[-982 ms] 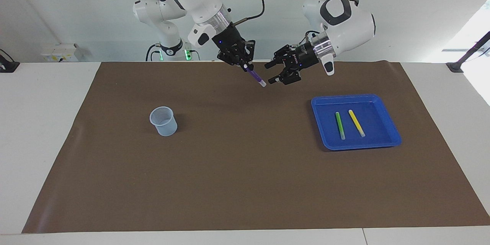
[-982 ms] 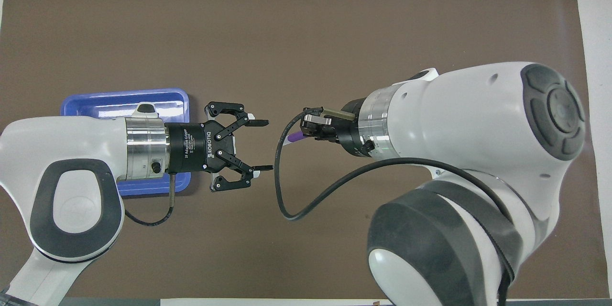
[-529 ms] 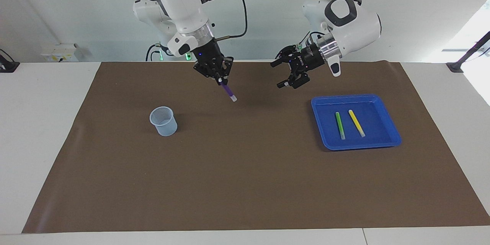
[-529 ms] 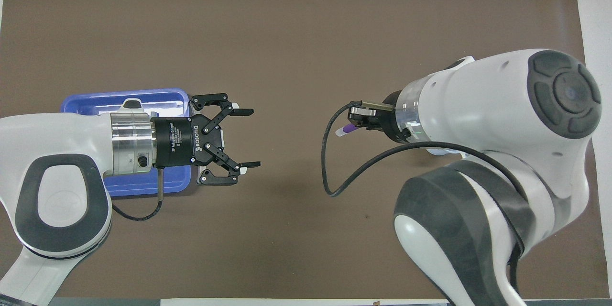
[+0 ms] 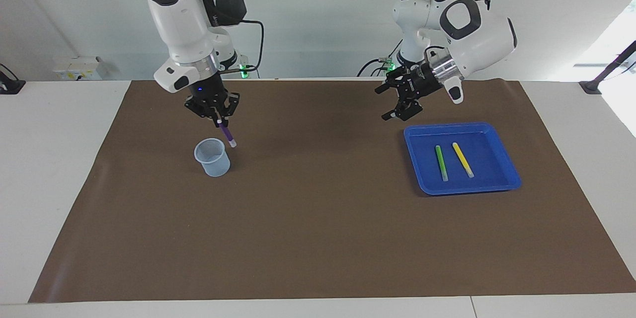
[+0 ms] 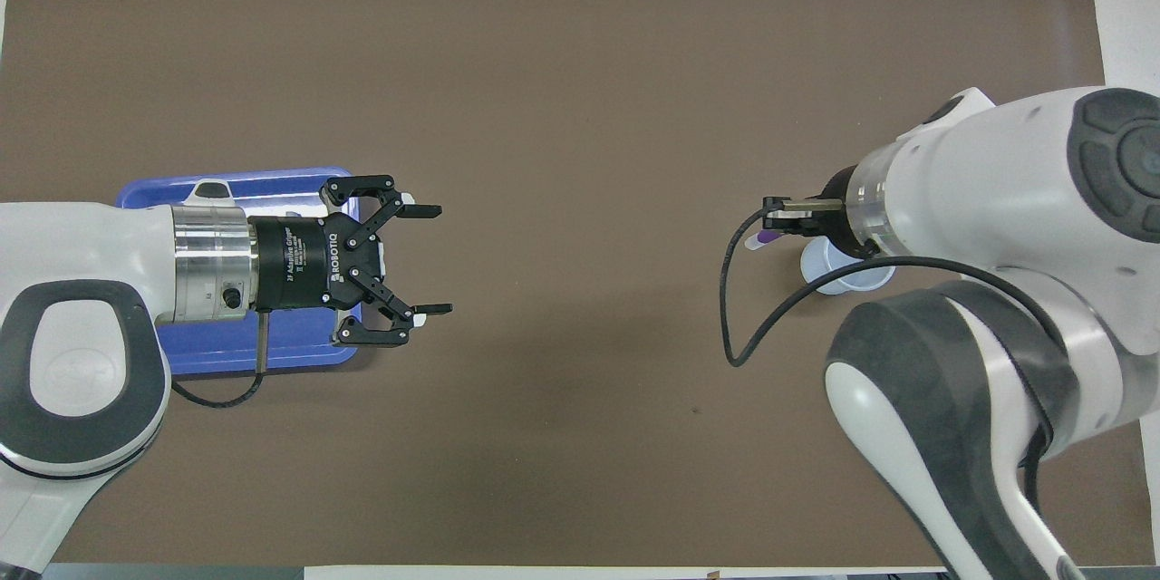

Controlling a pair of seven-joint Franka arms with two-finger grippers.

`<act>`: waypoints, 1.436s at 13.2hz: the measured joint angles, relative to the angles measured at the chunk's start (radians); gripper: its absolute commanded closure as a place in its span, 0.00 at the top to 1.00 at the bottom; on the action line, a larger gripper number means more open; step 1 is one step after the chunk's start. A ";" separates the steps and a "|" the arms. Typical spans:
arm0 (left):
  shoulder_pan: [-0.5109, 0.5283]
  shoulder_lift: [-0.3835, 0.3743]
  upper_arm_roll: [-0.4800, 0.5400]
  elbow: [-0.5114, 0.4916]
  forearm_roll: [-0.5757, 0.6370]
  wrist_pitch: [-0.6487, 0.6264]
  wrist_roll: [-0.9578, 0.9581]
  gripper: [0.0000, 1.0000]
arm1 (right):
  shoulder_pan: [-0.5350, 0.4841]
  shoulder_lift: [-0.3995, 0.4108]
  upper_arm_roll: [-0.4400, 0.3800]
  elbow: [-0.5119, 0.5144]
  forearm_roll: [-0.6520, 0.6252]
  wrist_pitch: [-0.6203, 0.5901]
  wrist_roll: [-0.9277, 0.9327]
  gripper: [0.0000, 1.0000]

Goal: Transfer and insert pens with both arms
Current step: 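Carry the purple pen to the cup with the right gripper while the left gripper returns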

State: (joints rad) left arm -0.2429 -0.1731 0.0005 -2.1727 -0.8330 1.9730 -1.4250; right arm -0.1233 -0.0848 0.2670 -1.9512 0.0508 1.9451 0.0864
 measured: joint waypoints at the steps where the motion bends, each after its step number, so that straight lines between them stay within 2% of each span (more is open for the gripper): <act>1: 0.022 -0.001 0.001 0.001 0.053 -0.022 0.017 1.00 | -0.030 -0.006 0.000 -0.021 0.000 0.007 -0.043 0.00; 6: 0.068 0.000 0.002 0.028 0.431 -0.046 0.090 1.00 | -0.076 -0.009 0.001 -0.144 0.000 0.165 -0.129 0.00; 10: 0.179 0.001 0.005 0.028 0.485 -0.108 0.401 1.00 | -0.110 -0.007 0.001 -0.214 0.000 0.215 -0.156 0.00; 15: 0.289 0.032 0.007 0.022 0.580 -0.109 0.869 1.00 | -0.123 0.022 0.002 -0.307 0.000 0.351 -0.157 0.00; 16: 0.310 0.048 0.008 0.022 0.596 -0.095 0.946 1.00 | -0.123 0.029 0.001 -0.305 0.000 0.365 -0.157 0.48; 17: 0.321 0.066 0.008 0.022 0.618 -0.071 1.003 1.00 | -0.124 0.031 0.002 -0.305 0.000 0.371 -0.157 0.87; 18: 0.323 0.086 0.008 0.021 0.650 -0.039 1.046 1.00 | -0.124 0.031 0.002 -0.305 0.000 0.372 -0.157 0.98; 19: 0.323 0.106 0.006 0.021 0.676 -0.005 1.081 1.00 | -0.124 0.032 0.002 -0.305 0.000 0.373 -0.157 1.00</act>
State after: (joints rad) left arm 0.0805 -0.0669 0.0065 -2.1520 -0.1568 1.9682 -0.3444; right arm -0.2469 -0.0531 0.2688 -2.2564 0.0506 2.3181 -0.0707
